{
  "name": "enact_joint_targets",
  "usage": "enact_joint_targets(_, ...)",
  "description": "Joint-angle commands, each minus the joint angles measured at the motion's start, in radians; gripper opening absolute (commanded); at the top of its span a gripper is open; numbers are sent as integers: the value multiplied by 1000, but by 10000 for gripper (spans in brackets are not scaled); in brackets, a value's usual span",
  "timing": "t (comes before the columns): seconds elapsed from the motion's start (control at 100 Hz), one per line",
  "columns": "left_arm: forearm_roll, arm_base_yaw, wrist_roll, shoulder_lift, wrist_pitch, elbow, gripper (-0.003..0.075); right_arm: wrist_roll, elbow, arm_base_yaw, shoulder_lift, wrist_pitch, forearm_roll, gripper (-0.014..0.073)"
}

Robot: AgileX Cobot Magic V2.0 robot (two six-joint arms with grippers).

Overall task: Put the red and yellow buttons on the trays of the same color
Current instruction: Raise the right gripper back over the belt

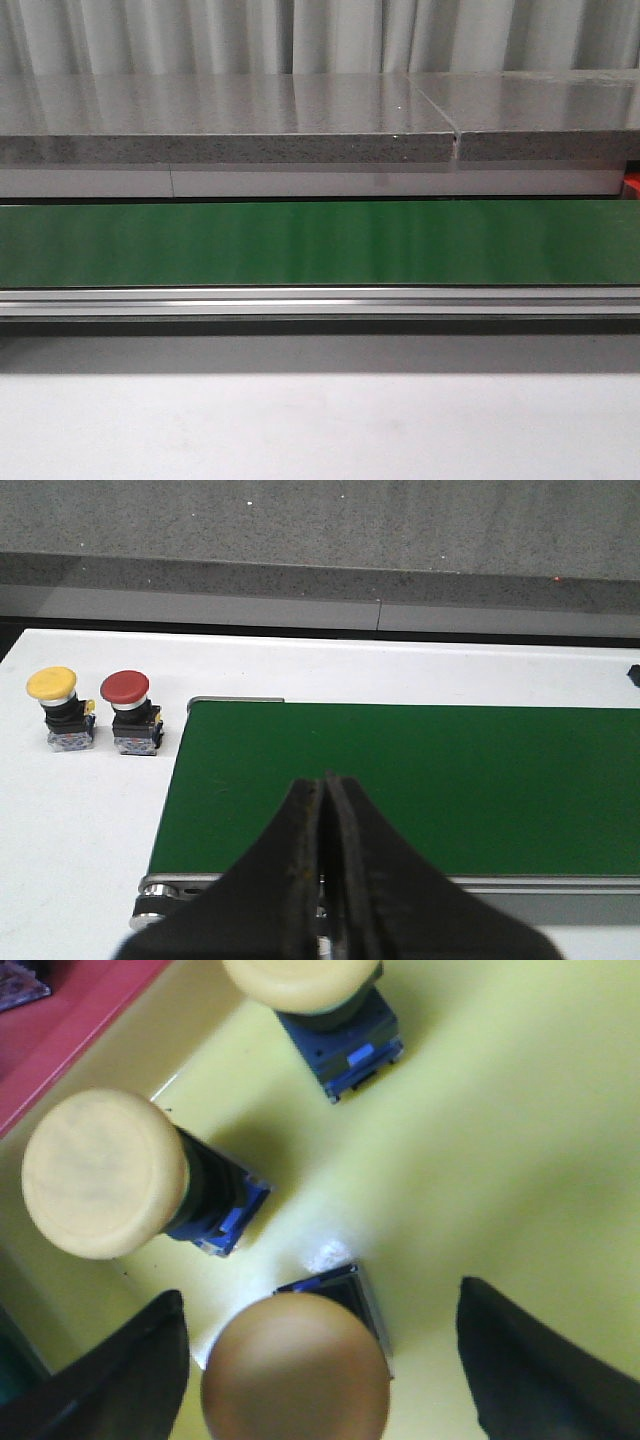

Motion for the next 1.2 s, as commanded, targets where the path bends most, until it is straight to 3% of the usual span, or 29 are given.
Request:
enact_joint_targets(0.0, 0, -8, -2, 5, -73, -28, -19, -3, -31, -9, -25, -35, 9, 602)
enact_joint_targets(0.26, 0, -8, -2, 5, -73, -28, -19, -3, -94, -8, -90, 60, 9, 603)
enact_joint_targets(0.47, 0, -8, -2, 5, -73, -28, -19, -7, -98, 46, -207, 34, 9, 603)
enact_joint_targets(0.93, 0, -8, -2, 5, -73, -28, -19, -216, -96, 410, -512, 22, 9, 603)
enact_joint_targets(1.19, 0, -8, -2, 5, -73, -28, -19, -290, -93, 578, -587, 30, 9, 597)
